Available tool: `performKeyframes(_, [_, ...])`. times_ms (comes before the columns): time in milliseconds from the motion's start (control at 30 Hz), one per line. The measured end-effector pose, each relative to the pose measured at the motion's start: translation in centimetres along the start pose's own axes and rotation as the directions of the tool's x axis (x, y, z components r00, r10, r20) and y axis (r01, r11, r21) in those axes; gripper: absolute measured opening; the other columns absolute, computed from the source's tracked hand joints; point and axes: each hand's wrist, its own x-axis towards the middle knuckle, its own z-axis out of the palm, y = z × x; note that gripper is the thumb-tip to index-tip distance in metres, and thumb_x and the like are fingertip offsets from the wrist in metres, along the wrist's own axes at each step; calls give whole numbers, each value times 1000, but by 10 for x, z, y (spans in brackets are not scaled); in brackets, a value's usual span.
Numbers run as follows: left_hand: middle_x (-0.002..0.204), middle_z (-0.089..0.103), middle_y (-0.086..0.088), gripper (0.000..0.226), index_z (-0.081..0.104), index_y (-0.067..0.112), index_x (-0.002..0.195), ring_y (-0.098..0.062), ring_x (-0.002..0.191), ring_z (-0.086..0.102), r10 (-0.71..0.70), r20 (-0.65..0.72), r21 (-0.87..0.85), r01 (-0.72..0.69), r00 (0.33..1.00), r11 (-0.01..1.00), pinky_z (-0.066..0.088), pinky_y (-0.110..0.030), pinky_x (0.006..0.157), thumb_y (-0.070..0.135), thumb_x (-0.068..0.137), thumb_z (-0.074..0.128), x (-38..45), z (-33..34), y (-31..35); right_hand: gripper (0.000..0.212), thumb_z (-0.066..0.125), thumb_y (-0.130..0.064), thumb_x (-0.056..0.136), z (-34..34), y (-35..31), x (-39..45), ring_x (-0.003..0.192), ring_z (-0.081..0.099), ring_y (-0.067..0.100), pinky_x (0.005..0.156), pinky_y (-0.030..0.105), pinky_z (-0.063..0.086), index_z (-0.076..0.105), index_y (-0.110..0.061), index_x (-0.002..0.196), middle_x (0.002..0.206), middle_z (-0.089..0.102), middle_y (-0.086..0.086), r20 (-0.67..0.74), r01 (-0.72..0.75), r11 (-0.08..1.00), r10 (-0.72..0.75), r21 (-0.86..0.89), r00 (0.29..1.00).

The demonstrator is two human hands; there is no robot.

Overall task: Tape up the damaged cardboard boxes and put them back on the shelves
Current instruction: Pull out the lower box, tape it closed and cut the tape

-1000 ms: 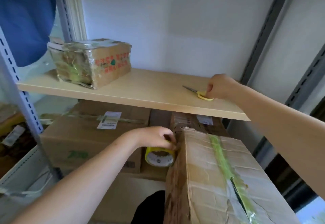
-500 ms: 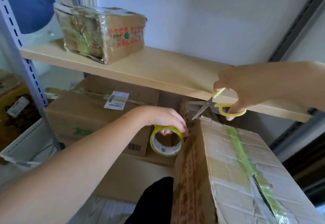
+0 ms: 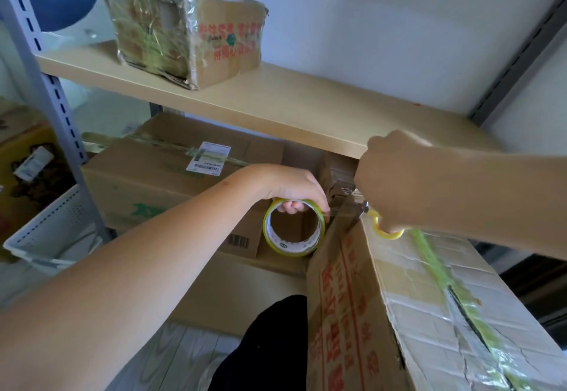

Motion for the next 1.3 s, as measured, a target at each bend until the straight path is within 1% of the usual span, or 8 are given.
performKeyframes(233, [50, 34, 2, 19, 61, 14, 78, -14, 42, 29, -92, 2, 12, 92, 996, 996, 22, -25, 45, 30, 88, 65, 1, -1, 1, 4, 47, -10, 97, 11, -27, 7, 64, 30, 16, 55, 19, 27, 47, -14, 96, 111, 53, 14, -5, -87, 972, 90, 218, 996])
performKeyframes(300, [49, 34, 3, 17, 65, 15, 82, -12, 41, 29, -101, 6, 11, 101, 995, 995, 22, -23, 44, 31, 88, 65, 1, -1, 2, 7, 46, -7, 94, 14, -31, 2, 72, 34, 21, 59, 22, 33, 50, -13, 95, 95, 48, 12, 28, -154, 935, 153, 320, 988])
performKeyframes(600, [49, 36, 3, 17, 59, 16, 87, -12, 41, 28, -174, -10, -3, 174, 985, 985, 23, -20, 42, 29, 76, 60, -1, -5, 10, 11, 46, -3, 90, 8, -40, 0, 93, 50, 27, 59, 26, 38, 54, -10, 91, 88, 50, 7, -35, -144, 985, 141, -90, 989])
performKeyframes(767, [48, 38, 3, 12, 57, 15, 69, -12, 39, 29, -195, -60, 30, 197, 979, 980, 27, -20, 40, 27, 72, 58, 3, -3, 11, 28, 41, -6, 99, 18, -41, 17, 71, 35, 14, 46, 21, 25, 54, 0, 124, 87, 45, 5, 100, -210, 754, 190, 623, 977])
performKeyframes(867, [47, 42, 4, 31, 66, 17, 50, -11, 38, 33, -223, -75, 128, 232, 972, 964, 31, -21, 39, 27, 79, 65, 1, -7, 4, 34, 32, -1, 101, 18, -38, 10, 99, 39, 19, 68, 9, 41, 44, 7, 132, 132, 49, 17, 56, -89, 866, 71, 492, 996])
performKeyframes(967, [50, 46, 0, 29, 69, 10, 63, -14, 40, 39, -246, -185, 195, 281, 952, 940, 37, -22, 45, 31, 83, 68, -10, -15, -16, 27, 41, -1, 96, 18, -39, -10, 81, 58, 27, 58, 34, 48, 60, -16, 83, 88, 60, 3, 6, -132, 969, 134, 207, 991])
performKeyframes(1067, [49, 55, 0, 31, 74, 1, 82, -16, 44, 49, -150, -341, 31, 171, 928, 985, 45, -24, 55, 32, 81, 66, -18, -10, -25, 25, 54, -27, 96, 32, -5, -18, 59, 50, 20, 43, 24, 27, 51, -21, 72, 67, 46, -6, -239, -194, 979, 203, 62, 950])
performKeyframes(1300, [39, 46, 6, 63, 45, 19, 53, -3, 38, 47, -32, -743, 87, 144, 668, 986, 34, -28, 48, 69, 91, 44, -2, 49, 12, 46, 36, -71, 89, 106, 51, -18, 91, 63, 13, 57, 23, 42, 62, -43, 115, 102, 66, -17, -331, -283, 829, 472, 483, 817])
